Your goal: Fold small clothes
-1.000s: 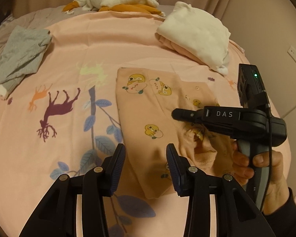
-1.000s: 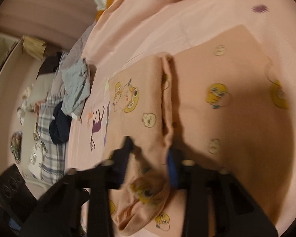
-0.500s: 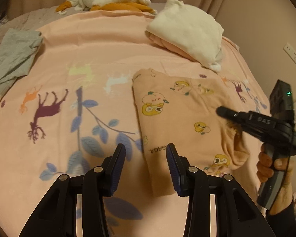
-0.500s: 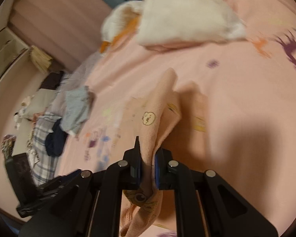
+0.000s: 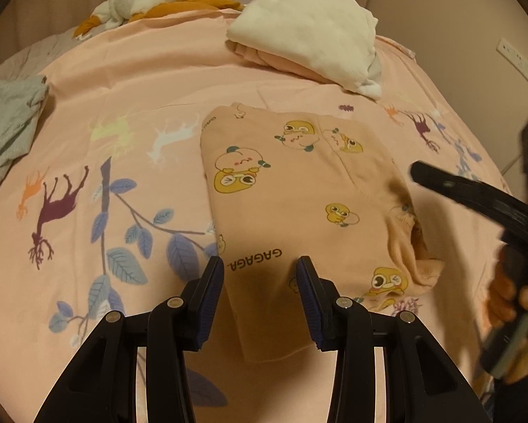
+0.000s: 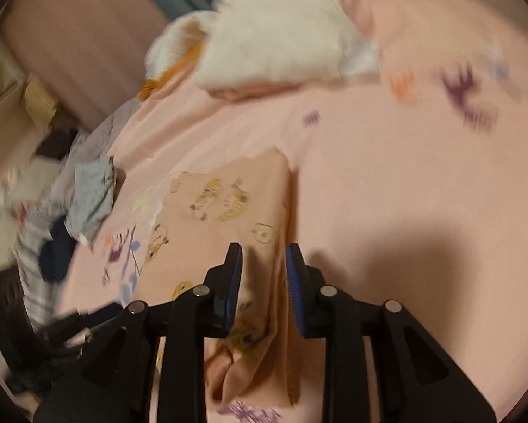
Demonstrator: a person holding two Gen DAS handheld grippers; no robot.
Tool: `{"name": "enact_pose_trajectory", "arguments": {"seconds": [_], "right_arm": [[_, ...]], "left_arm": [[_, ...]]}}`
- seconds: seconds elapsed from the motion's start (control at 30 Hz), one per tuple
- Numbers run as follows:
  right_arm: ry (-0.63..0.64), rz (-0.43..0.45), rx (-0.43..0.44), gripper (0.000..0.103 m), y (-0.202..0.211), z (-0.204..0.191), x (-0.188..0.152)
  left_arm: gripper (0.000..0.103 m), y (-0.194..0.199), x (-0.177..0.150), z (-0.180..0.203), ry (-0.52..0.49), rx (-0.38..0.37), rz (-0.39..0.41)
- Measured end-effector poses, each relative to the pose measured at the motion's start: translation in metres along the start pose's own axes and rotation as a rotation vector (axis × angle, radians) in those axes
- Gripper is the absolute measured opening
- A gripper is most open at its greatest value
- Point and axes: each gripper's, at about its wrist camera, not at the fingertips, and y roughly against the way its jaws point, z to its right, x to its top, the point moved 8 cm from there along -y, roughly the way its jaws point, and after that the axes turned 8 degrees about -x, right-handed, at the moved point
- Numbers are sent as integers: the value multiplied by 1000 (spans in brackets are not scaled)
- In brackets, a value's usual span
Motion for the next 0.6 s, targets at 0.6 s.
{"name": "enact_pose_trajectory", "arguments": {"seconds": [0.6], "right_arm": [[187, -151, -59, 3, -13, -10, -62]], "left_arm": [[41, -17, -26, 4, -41, 14, -45]]}}
